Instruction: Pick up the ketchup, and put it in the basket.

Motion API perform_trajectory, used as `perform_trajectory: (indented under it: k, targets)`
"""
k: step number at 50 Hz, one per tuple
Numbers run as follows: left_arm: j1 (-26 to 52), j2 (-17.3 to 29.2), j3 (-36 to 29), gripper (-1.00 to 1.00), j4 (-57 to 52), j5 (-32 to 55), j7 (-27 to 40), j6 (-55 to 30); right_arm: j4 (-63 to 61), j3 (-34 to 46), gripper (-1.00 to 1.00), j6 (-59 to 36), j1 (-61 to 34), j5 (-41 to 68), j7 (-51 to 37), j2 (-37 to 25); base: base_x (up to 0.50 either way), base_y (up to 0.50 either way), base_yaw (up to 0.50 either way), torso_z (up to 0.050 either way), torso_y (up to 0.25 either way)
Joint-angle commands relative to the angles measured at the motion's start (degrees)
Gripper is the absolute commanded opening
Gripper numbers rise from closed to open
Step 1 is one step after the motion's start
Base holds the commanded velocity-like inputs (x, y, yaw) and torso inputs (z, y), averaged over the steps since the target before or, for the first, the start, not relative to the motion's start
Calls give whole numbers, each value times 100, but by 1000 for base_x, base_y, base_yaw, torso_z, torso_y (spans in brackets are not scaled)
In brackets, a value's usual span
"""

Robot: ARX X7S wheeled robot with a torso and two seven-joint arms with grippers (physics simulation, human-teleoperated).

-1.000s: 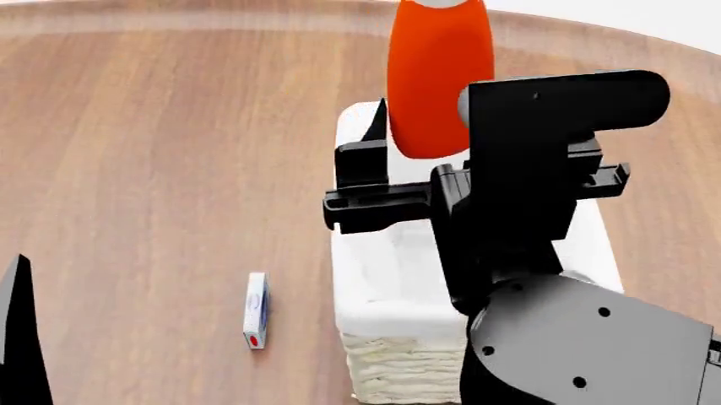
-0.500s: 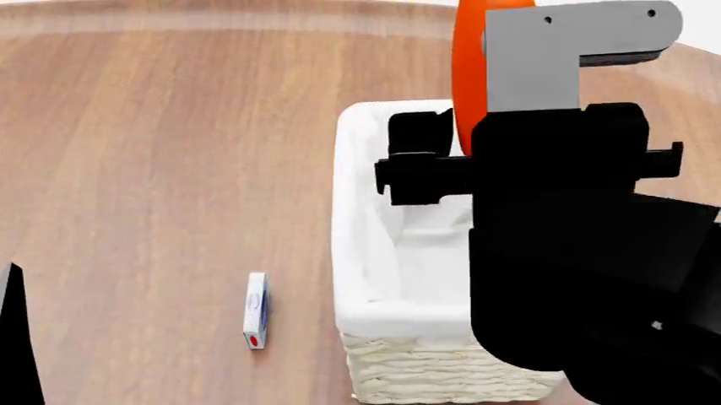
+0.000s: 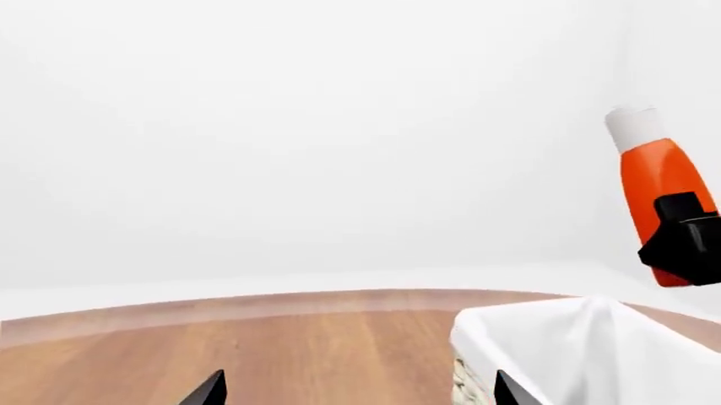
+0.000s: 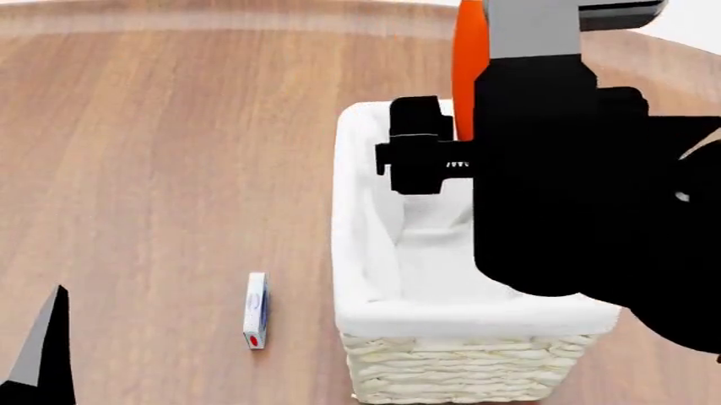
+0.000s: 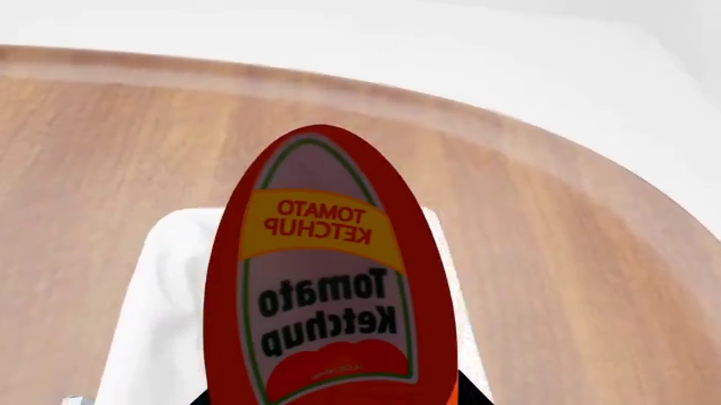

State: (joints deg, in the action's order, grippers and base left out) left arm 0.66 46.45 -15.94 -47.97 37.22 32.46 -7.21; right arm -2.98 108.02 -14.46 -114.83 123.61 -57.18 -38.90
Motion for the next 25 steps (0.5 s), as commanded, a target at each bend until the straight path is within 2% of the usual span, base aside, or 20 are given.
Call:
perform_trajectory:
  k: [1,25]
  targets:
    - [60,12,-122,100,28,93,-82,-103,408,-182,-100,-480,-271,236,269,224,0,0,0,0,0]
    - [67,-11,-185,100,90,93,-135,-76,1313,-138,-100,-1086,-124,675,666,748,0,0,0,0,0]
